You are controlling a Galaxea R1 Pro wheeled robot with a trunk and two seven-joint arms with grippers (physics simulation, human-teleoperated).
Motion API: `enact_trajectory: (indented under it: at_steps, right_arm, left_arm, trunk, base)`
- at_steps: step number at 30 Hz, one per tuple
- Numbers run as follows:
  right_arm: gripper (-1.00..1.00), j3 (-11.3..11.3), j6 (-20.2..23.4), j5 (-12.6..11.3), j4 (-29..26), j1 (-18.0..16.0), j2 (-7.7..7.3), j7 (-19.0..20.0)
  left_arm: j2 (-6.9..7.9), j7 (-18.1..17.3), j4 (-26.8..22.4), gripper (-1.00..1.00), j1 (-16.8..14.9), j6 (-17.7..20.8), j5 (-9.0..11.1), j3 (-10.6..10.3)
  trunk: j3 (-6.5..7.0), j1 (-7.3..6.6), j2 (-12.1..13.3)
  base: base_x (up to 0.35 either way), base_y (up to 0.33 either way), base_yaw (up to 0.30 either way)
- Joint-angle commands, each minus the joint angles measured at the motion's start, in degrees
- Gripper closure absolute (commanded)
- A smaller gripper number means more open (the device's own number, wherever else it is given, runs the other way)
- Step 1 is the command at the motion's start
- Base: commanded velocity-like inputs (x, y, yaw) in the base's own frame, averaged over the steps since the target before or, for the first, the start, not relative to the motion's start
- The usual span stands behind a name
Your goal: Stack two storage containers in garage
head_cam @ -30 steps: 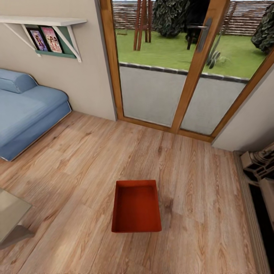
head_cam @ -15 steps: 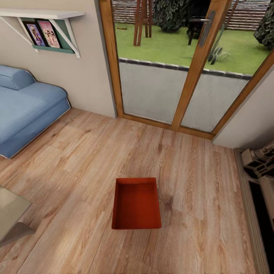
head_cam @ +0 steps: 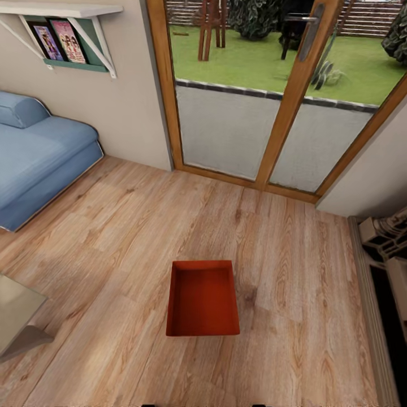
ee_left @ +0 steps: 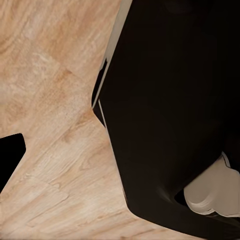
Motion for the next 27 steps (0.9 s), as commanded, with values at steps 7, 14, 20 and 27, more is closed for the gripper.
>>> enact_trajectory:
  at_steps: [7,14,20,27]
  right_arm:
    - [-1.00,0.5,-0.4,-0.6,0.2,-0.1,0.04,0.0]
    - [-1.00,0.5,-0.4,-0.6,0.2,-0.1,0.04,0.0]
    - [-1.00,0.5,0.1,-0.7,0.2,-0.1,0.13,-0.3]
    - [-1.00,0.7,0.1,-0.6,0.2,-0.1,0.49,-0.4]
  left_arm:
    - [0.00,0.0,0.0,-1.00,0.0,-0.1,0.3,-0.1]
    - [0.00,0.0,0.0,-1.00,0.0,-0.1,0.3,-0.1]
    - [0.00,0.0,0.0,-1.00,0.0,-0.1,0.3,-0.1]
    - [0.00,0.0,0.0,-1.00,0.0,-0.1,0.3,-0.2]
  trunk:
    - [-0.69,0.00,0.0]
    - [-1.25,0.00,0.0]
    - [-1.32,0.00,0.0]
    - [-1.33,0.00,0.0]
  base:
    - [0.000,0.000,0.000]
    - [0.000,0.000,0.000]
    - [0.000,0.000,0.000]
    - [0.000,0.000,0.000]
